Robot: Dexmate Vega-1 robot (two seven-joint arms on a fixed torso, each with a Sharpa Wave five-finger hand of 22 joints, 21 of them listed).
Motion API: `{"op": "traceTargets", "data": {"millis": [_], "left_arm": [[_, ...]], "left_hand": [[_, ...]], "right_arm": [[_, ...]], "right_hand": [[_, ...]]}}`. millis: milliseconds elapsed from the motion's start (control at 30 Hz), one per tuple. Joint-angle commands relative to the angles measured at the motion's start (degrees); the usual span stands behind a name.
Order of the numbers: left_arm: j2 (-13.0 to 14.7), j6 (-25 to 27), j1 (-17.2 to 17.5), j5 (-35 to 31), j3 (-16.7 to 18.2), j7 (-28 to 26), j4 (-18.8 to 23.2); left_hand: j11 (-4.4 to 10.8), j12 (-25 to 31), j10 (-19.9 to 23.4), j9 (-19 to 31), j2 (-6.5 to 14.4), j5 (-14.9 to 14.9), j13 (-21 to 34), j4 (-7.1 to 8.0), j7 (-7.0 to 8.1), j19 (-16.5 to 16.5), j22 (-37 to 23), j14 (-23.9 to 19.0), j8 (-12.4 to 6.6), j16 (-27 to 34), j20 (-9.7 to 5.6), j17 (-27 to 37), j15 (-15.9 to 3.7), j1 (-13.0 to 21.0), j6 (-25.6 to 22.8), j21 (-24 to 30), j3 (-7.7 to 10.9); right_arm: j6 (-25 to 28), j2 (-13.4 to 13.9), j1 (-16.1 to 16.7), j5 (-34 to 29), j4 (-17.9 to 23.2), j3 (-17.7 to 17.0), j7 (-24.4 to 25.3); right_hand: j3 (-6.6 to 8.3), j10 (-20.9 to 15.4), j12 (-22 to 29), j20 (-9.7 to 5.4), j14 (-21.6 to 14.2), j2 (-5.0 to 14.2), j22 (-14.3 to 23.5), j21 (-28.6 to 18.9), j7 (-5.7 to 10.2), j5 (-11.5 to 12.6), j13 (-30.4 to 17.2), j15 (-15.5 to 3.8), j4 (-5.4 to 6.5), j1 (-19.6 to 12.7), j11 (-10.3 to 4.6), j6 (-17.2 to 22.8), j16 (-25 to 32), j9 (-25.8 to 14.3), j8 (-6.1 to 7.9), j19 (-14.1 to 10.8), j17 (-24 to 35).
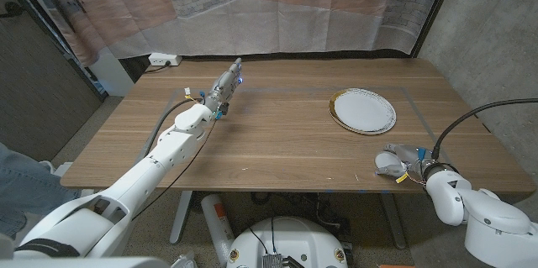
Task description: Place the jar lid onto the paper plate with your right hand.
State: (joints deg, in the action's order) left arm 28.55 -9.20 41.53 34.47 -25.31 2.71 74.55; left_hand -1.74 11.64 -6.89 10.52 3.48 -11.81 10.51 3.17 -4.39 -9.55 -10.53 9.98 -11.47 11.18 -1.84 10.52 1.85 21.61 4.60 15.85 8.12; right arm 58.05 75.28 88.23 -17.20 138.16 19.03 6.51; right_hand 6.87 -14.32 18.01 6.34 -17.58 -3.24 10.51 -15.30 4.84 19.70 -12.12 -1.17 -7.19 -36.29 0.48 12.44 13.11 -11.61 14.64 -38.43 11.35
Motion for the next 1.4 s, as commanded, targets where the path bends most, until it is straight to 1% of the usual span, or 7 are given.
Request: {"op": "traceTargets", "data": {"millis": [33, 100, 233, 333, 500, 833, 1400], "left_arm": [[-0.3, 0.2, -0.1, 0.3, -0.1, 0.3, -0.6], [-0.3, 0.2, -0.1, 0.3, -0.2, 0.3, -0.6], [-0.3, 0.2, -0.1, 0.2, -0.2, 0.2, -0.4], [-0.3, 0.3, -0.1, 0.2, -0.2, 0.1, -0.4], [-0.4, 0.4, -0.2, 0.3, -0.3, 0.3, -0.6], [-0.7, 0.4, -0.5, 0.2, -0.6, 0.7, -1.2], [-0.7, 0.6, -0.6, 0.1, -0.7, 0.6, -0.9]], "left_hand": [[0.36, 0.0, -0.4, 0.2, 0.4, 0.0, 0.2, -0.16, -0.10, -6.5, -0.1, -0.1, 0.08, -0.1, -0.94, 0.1, 0.20, 0.5, -0.3, -0.2, -0.20], [0.39, 0.0, -0.4, 0.2, 0.4, 0.0, 0.2, -0.16, -0.08, -6.5, -0.1, -0.1, 0.08, -0.1, -0.95, 0.1, 0.21, 0.5, -0.3, -0.3, -0.21], [0.40, 0.0, -0.4, 0.2, 0.4, 0.0, 0.2, -0.17, -0.12, -6.5, -0.1, 0.0, 0.08, -0.1, -0.91, 0.1, 0.20, 0.5, -0.3, -0.3, -0.22], [0.31, 0.0, -0.4, 0.2, 0.4, 0.0, 0.2, -0.18, -0.12, -6.5, -0.1, 0.0, 0.09, -0.1, -0.85, 0.1, 0.24, 0.5, -0.3, -0.4, -0.24], [0.39, 0.0, -0.4, 0.2, 0.4, 0.0, 0.2, -0.18, -0.10, -6.4, -0.1, -0.1, 0.10, -0.1, -0.78, 0.1, 0.20, 0.5, -0.3, -0.4, -0.27], [0.42, 0.0, -0.3, 0.2, 0.4, 0.0, 0.2, -0.20, -0.10, -6.3, -0.2, -0.1, 0.08, -0.1, -0.73, 0.1, 0.23, 0.5, -0.4, -0.5, -0.32], [0.45, 0.0, -0.2, 0.2, 0.5, 0.0, 0.2, -0.22, -0.12, -6.1, -0.2, -0.2, 0.08, -0.1, -0.78, 0.2, 0.25, 0.5, -0.4, -0.7, -0.42]], "right_arm": [[1.7, 2.3, -4.2, 4.6, -0.2, 5.2, 3.8], [2.2, 2.4, -5.2, 4.3, -0.3, 6.7, 4.3], [3.1, 2.5, -7.1, 4.4, -0.3, 8.8, 4.9], [3.5, 2.5, -7.9, 4.8, -0.2, 9.8, 5.6], [3.8, 2.9, -8.4, 6.0, 0.1, 10.5, 7.3], [5.2, 5.1, -8.9, 8.2, 2.0, 10.6, 9.9], [4.6, 9.5, -7.7, 15.2, 3.7, 7.5, 15.6]], "right_hand": [[0.32, -3.0, 1.3, -2.79, -3.5, 0.55, 0.3, -1.3, 0.61, 0.1, -0.6, -1.51, 0.04, -1.3, -0.82, 2.0, 1.0, -0.2, 0.50, -3.9, 0.6], [0.31, -4.9, 2.1, -4.40, -5.3, 0.72, 0.4, -1.8, 0.54, 0.0, -0.8, -2.46, -0.01, -1.8, -1.21, 3.1, 1.5, -0.2, 0.65, -5.6, 0.7], [0.54, -7.5, 3.2, -6.19, -7.8, 1.29, 0.5, -2.3, 0.86, -0.2, -1.1, -3.84, -0.14, -2.6, -2.23, 5.3, 2.2, -0.3, 1.21, -7.7, 1.0], [0.79, -8.1, 3.4, -7.48, -10.0, 1.80, 0.7, -2.8, 1.09, -0.3, -1.2, -4.42, -0.26, -3.3, -2.29, 6.1, 2.9, -0.3, 1.31, -9.2, 1.2], [1.22, -9.4, 4.0, -8.79, -11.9, 2.63, 0.9, -3.2, 1.56, -0.5, -1.5, -5.47, -0.44, -4.4, -2.99, 7.3, 3.6, -0.3, 1.47, -10.5, 1.7], [1.52, -9.1, 3.9, -9.02, -12.4, 3.33, 1.0, -3.3, 1.75, -0.7, -1.6, -5.34, -0.45, -5.1, -2.89, 7.6, 3.7, -0.4, 1.42, -10.6, 2.0], [1.57, -9.2, 4.0, -9.29, -12.9, 3.73, 1.2, -3.2, 1.84, -1.2, -1.8, -5.57, -0.33, -5.3, -2.94, 7.9, 3.8, -0.4, 1.27, -10.4, 2.4]]}}
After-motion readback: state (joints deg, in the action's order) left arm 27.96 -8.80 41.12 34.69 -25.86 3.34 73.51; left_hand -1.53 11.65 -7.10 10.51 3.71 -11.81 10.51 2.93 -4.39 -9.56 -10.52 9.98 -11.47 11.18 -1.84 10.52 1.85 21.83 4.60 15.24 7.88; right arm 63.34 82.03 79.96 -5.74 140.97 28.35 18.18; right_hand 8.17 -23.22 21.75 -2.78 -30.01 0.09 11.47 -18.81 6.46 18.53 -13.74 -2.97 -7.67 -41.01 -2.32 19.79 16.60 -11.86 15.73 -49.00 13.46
